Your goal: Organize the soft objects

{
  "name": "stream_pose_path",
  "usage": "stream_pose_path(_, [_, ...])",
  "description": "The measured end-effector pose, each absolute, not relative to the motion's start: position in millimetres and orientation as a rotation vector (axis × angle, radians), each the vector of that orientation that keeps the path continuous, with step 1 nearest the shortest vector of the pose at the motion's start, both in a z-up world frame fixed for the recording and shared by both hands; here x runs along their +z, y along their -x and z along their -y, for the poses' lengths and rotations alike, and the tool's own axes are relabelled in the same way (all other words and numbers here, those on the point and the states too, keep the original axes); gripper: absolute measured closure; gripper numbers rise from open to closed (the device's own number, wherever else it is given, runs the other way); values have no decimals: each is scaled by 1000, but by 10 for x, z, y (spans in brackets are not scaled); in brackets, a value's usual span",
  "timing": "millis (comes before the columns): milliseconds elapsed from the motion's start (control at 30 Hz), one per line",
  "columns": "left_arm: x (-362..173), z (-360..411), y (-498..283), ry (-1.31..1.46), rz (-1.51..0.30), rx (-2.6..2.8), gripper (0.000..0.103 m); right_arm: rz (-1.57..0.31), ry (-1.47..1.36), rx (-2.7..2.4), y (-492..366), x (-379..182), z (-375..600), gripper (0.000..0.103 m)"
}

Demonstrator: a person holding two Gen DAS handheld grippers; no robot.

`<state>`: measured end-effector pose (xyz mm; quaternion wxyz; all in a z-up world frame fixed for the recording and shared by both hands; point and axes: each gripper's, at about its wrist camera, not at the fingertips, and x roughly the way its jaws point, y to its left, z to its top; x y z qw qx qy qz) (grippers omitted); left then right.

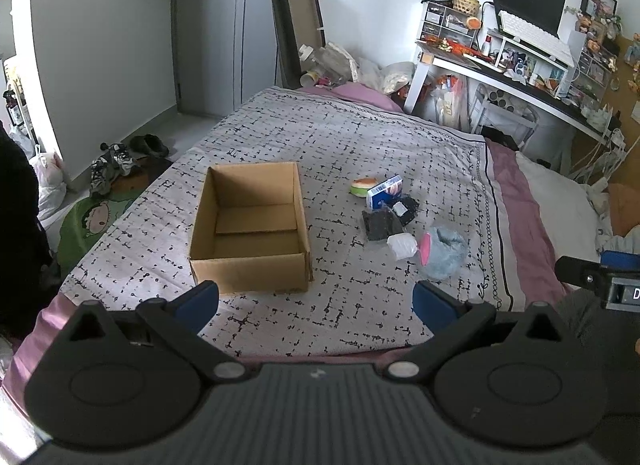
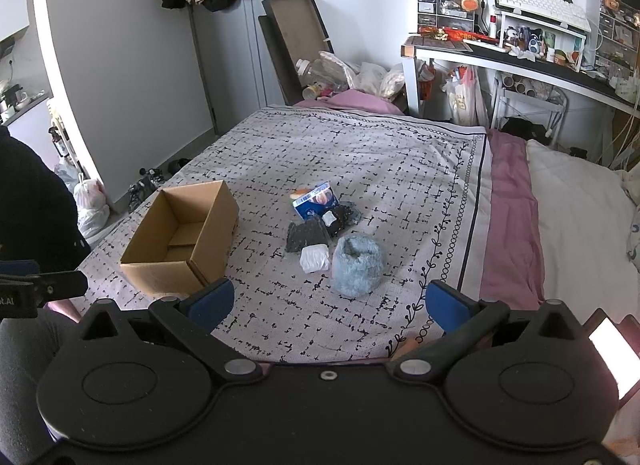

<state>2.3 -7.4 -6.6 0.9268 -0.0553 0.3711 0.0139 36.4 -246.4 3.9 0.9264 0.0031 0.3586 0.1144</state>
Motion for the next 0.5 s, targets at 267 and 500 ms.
stream_pose_path(267, [-58,83,-27,113,-763,26,1,-735,-3,232,-359,53,2461,0])
stream_pose_path(500, [-49,111,-27,105,-763,20,1,-739,-6,230,-359,65,2481,0])
